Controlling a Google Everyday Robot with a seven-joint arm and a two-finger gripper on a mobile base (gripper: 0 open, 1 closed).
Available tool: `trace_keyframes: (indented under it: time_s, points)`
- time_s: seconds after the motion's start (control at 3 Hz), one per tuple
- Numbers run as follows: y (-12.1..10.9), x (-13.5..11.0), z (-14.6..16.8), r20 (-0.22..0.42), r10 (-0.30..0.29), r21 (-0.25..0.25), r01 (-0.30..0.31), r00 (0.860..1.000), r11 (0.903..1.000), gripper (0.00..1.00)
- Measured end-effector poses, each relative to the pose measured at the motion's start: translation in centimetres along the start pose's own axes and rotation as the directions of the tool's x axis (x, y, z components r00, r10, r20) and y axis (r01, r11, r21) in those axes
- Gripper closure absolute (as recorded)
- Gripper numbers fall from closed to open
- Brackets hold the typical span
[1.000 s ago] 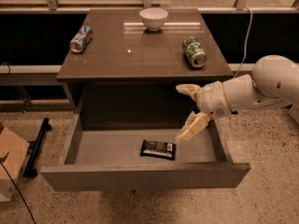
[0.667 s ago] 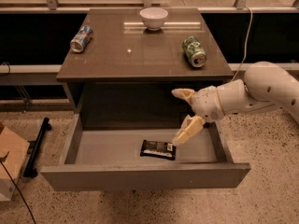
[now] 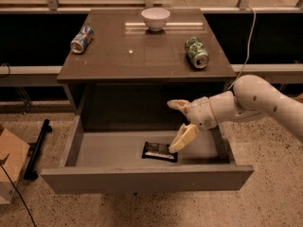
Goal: Pick rxbar chocolate from top drawer and place on counter
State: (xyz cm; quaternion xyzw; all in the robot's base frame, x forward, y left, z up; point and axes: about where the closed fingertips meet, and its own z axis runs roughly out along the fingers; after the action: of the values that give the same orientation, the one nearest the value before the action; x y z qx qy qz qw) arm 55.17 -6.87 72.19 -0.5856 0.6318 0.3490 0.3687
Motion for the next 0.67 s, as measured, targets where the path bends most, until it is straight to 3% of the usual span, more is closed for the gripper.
trace_keyframes:
  time_s: [0.33,0.67]
  points:
    - [-0.78,3.00,2.78,0.029,0.002,-0.010,-0.001,1.000,1.0000,0.00]
    - [-0.78,3.02,2.80,0.029,0.002,-0.010,-0.002,1.000,1.0000,0.00]
